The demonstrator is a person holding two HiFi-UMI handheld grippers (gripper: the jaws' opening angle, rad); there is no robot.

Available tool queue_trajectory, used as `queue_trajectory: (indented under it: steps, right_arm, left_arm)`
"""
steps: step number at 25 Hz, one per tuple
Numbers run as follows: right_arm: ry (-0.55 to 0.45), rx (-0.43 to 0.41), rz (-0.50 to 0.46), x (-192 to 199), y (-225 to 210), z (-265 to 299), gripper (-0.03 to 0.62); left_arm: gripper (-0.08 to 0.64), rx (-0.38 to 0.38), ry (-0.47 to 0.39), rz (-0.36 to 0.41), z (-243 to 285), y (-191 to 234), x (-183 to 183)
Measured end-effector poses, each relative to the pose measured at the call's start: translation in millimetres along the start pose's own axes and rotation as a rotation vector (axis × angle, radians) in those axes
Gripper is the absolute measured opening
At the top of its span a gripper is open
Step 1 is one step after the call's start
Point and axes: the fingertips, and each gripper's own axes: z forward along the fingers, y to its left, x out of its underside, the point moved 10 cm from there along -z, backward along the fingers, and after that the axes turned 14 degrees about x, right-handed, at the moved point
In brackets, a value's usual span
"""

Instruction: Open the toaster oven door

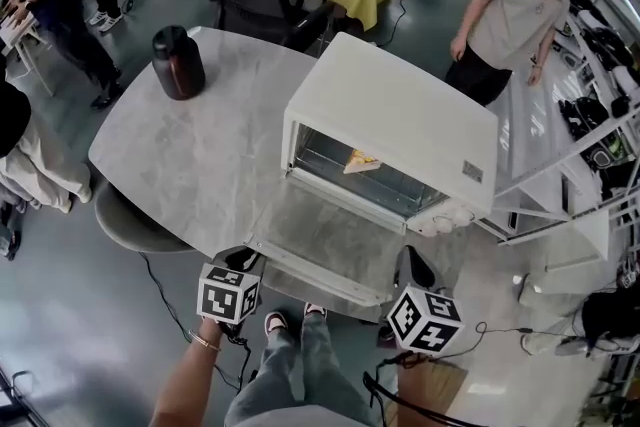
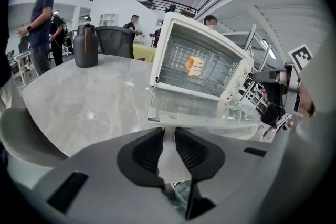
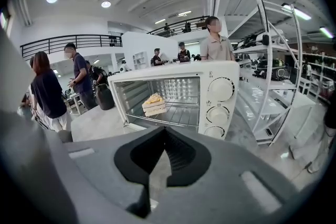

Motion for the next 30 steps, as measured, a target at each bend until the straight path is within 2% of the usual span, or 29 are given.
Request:
queue_trajectory:
  steps: [12,30]
  right_arm:
    - [0.045,0.001,0.012,20,-4,16,0.005]
    - [0.072,-0.014,-0.006,27,1,28,0.005]
  left_arm:
    - [0.075,-0.022,0.059,-0.028,16,9,21]
    - [0.074,-0.025,0.084,-0.070,30,18,33]
